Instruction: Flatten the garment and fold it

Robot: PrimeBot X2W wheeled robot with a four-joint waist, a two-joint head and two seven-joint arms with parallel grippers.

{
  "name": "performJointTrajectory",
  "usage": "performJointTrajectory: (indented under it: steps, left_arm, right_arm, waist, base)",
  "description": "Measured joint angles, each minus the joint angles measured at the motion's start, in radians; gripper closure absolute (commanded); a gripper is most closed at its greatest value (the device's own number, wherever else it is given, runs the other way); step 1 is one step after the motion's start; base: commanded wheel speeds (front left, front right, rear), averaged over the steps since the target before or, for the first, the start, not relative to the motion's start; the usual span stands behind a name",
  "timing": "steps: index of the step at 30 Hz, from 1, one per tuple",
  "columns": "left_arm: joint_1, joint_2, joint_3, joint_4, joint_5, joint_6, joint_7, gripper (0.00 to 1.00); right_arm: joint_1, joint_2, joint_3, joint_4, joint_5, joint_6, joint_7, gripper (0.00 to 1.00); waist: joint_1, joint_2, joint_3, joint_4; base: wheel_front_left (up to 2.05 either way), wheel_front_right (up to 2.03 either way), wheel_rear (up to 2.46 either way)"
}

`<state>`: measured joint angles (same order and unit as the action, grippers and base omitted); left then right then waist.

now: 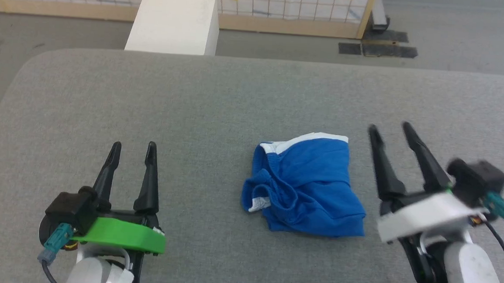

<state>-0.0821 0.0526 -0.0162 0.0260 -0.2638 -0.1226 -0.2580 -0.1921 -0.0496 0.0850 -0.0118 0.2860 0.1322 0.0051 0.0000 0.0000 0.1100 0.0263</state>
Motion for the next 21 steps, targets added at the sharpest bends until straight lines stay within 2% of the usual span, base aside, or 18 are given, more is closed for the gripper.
performJointTrajectory:
  steps: [5,9,21]
  left_arm:
    - [0.017,0.000,0.000,0.010,0.000,0.000,0.000,0.00]
    - [0.025,0.000,-0.002,0.020,0.000,0.000,0.000,0.00]
    - [0.047,0.000,-0.003,0.047,0.000,0.000,0.000,0.00]
  right_arm:
    - [0.083,0.000,-0.086,0.030,-0.048,0.000,-0.144,0.00]
    - [0.132,-0.001,-0.128,0.053,-0.091,0.000,-0.212,0.00]
    - [0.214,-0.001,-0.147,0.077,-0.128,0.000,-0.252,0.00]
  waist:
    - [0.0000,0.0000,-0.033,-0.027]
    - [0.0000,0.0000,-0.050,-0.043]
    - [0.0000,0.0000,-0.074,-0.049]
  base:
    - [0.00,0.00,0.00]
    - [0.00,0.00,0.00]
    - [0.00,0.00,0.00]
